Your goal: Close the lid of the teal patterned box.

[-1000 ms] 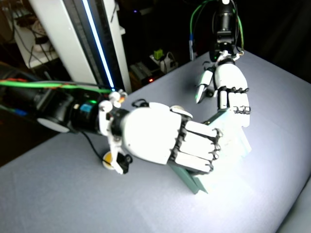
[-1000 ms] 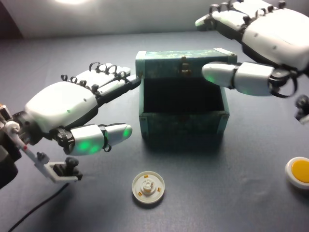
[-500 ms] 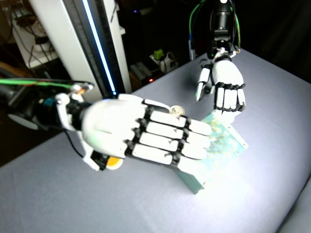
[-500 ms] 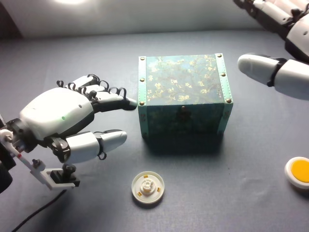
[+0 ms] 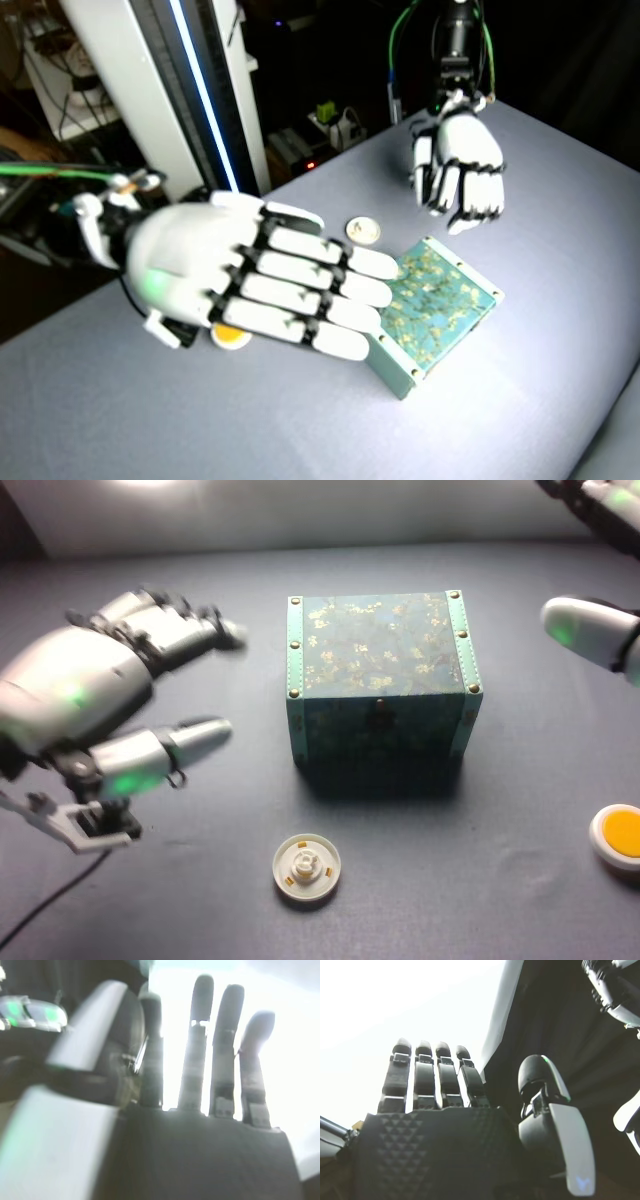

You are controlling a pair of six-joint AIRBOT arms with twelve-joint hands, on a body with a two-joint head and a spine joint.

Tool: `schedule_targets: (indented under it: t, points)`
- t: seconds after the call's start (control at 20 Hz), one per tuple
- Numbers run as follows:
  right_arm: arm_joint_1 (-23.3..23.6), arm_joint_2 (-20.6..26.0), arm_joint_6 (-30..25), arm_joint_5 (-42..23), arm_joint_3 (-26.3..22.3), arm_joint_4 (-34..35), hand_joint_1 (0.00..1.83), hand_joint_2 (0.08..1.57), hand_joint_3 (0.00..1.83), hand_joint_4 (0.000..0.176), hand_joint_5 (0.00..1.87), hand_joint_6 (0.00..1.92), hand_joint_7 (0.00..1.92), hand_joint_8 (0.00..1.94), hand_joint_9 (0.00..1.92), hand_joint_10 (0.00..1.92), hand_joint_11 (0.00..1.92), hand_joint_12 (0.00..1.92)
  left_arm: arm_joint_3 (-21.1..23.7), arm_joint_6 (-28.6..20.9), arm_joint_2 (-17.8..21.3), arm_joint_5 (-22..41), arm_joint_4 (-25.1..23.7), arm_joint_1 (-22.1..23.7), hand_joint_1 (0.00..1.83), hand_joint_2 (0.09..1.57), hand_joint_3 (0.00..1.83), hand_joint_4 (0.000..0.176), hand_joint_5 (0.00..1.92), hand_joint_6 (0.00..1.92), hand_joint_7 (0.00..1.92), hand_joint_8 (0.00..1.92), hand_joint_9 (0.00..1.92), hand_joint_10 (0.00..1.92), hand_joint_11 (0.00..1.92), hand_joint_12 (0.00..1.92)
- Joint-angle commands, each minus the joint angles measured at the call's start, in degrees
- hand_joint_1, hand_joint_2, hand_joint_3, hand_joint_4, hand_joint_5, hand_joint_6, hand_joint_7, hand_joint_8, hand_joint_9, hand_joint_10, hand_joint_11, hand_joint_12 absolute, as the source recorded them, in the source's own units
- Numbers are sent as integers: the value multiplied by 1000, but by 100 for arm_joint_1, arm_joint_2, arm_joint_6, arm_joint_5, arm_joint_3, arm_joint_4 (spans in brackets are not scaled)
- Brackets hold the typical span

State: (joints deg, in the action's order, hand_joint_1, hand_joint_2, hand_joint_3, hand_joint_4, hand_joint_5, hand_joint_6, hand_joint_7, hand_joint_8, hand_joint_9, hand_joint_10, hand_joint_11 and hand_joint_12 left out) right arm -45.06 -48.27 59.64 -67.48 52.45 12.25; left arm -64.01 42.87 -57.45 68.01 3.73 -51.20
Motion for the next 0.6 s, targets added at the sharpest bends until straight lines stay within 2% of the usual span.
schedule_targets:
  t: [0.0, 0.05, 0.1, 0.15, 0.2, 0.25, 0.3, 0.35, 0.4, 0.45, 0.5, 0.55]
  points:
    - [-43, 107, -55, -972, -45, 3, 0, 1377, 15, 0, 7, 87, 5, 0, 18, 17, 0, 1151, 39, 45, 68, 976, 56, -23, 417, 1451, 1, 0, 184, 100, 301, 49, 180, 420, 0, 1353]
    - [-133, 174, -55, -1097, -110, 6, 0, 1383, 13, 0, 1, 45, 0, 0, 3, 3, 0, 1212, 90, 97, 124, 1122, 105, -77, 518, 1461, 1, 0, 179, 38, 253, 11, 170, 289, 0, 1255]
    - [-248, 243, -55, -1242, -176, 19, 0, 1361, 2, 28, 0, 8, 0, 0, 4, 2, 0, 1226, 153, 169, 187, 1287, 170, -133, 364, 1427, 0, 46, 85, 14, 83, 1, 49, 122, 0, 764]
    - [-360, 298, -55, -1391, -240, 47, 27, 1344, 0, 64, 0, 1, 0, 0, 0, 0, 0, 1297, 207, 239, 240, 1414, 216, -189, 123, 1347, 0, 118, 16, 2, 16, 0, 9, 24, 0, 152]
    - [-497, 361, -55, -1566, -309, 84, 74, 1351, 2, 74, 0, 0, 0, 0, 0, 0, 0, 1412, 256, 289, 295, 1552, 267, -252, 61, 1302, 0, 129, 0, 0, 0, 0, 0, 0, 0, 5]
    - [-586, 396, -55, -1674, -349, 102, 74, 1351, 2, 74, 0, 0, 0, 0, 0, 0, 0, 1412, 284, 324, 324, 1618, 298, -284, 61, 1302, 0, 129, 0, 0, 0, 0, 0, 0, 0, 5]
    - [-745, 462, -55, -1868, -428, 139, 81, 1361, 7, 71, 0, 0, 0, 0, 0, 0, 0, 1421, 327, 380, 370, 1719, 374, -340, 70, 1309, 0, 148, 0, 0, 0, 0, 0, 0, 0, 0]
    - [-818, 500, -55, -1966, -470, 160, 81, 1361, 7, 71, 0, 0, 0, 0, 0, 0, 0, 1421, 347, 403, 390, 1786, 420, -379, 70, 1309, 0, 148, 0, 0, 0, 0, 0, 0, 0, 0]
    - [-948, 549, -55, -2118, -525, 204, 92, 1341, 0, 73, 0, 0, 0, 0, 0, 0, 0, 1813, 383, 442, 424, 1891, 493, -437, 37, 1303, 0, 125, 0, 0, 0, 0, 0, 0, 0, 0]
    - [-1038, 576, -55, -2233, -561, 242, 92, 1341, 0, 73, 0, 0, 0, 0, 0, 0, 0, 1813, 412, 476, 449, 1973, 542, -485, 37, 1303, 0, 125, 0, 0, 0, 0, 0, 0, 0, 0]
    - [-1168, 615, -55, -2424, -616, 293, 106, 1328, 0, 67, 0, 0, 0, 0, 0, 0, 0, 1917, 466, 536, 491, 2102, 621, -563, 1, 1294, 0, 136, 0, 0, 0, 0, 0, 0, 0, 0]
    - [-1259, 642, -55, -2563, -660, 311, 106, 1328, 0, 67, 0, 0, 0, 0, 0, 0, 0, 1917, 495, 563, 516, 2229, 669, -618, 1, 1294, 0, 136, 0, 0, 0, 0, 0, 0, 0, 0]
